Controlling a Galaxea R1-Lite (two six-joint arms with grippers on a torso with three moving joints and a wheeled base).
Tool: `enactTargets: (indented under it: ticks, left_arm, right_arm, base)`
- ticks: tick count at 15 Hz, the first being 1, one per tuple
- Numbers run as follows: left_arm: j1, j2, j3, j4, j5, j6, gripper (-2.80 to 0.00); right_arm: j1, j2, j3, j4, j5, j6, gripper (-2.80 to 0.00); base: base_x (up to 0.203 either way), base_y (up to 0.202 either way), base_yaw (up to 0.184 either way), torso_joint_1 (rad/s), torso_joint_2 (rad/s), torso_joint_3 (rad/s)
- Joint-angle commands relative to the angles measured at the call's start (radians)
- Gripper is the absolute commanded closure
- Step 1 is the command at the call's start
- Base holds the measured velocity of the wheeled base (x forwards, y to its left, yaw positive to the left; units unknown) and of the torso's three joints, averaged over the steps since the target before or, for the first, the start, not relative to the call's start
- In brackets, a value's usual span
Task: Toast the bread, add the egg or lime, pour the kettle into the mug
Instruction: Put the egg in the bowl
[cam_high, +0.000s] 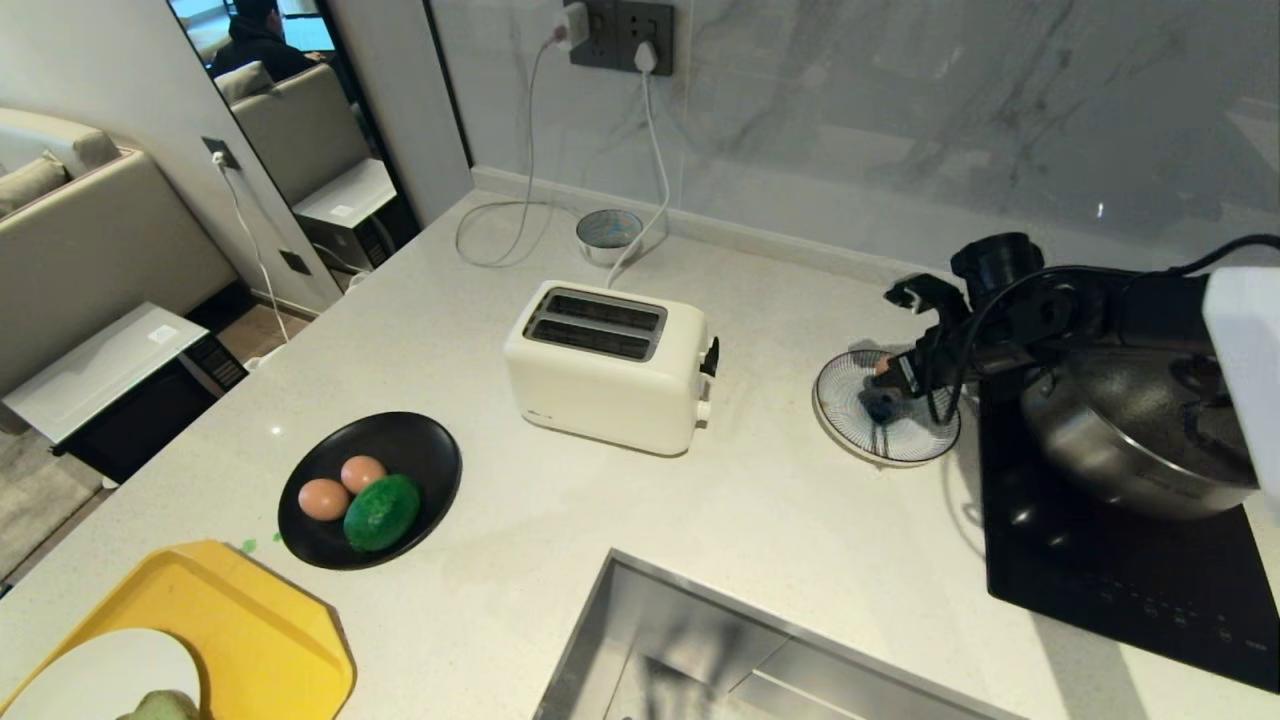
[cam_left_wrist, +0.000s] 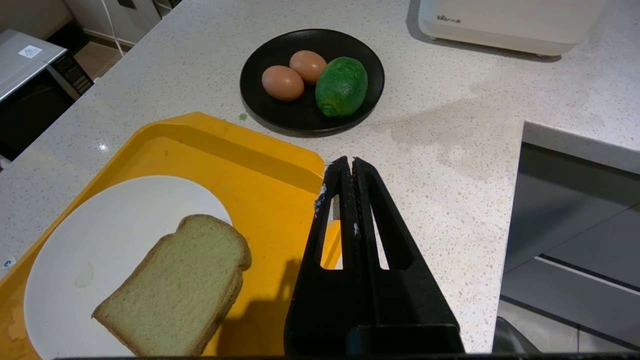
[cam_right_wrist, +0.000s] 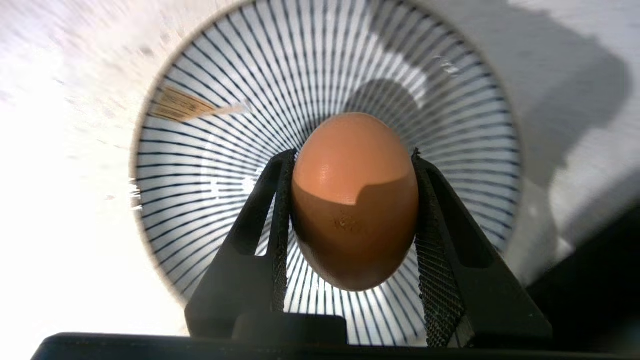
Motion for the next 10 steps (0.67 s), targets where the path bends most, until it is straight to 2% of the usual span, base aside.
enactTargets:
  ticks: [1,5,10]
  left_arm:
    - [0.001,-0.001,0.0,-0.001,0.0,0.0,0.0]
    - [0.001,0.0,0.0,-0.001,-0.001,0.001,0.0]
    - [0.001,-0.001,0.0,-0.001,0.0,0.0,0.0]
  right_arm:
    - [-0.001,-0.123,0.018,0.039,0.002,0.026,0.0]
    - [-0.002,-0.345,0.162,0.061,0.008,0.088,0.0]
    - [-0.005,-0.695,0.44,0.058,0.052,0.156,0.0]
  base:
    - [0.0,0.0,0.0,0.0,0.0,0.0]
    - [0.0,0.0,0.0,0.0,0.0,0.0]
    - [0.0,0.0,0.0,0.0,0.0,0.009]
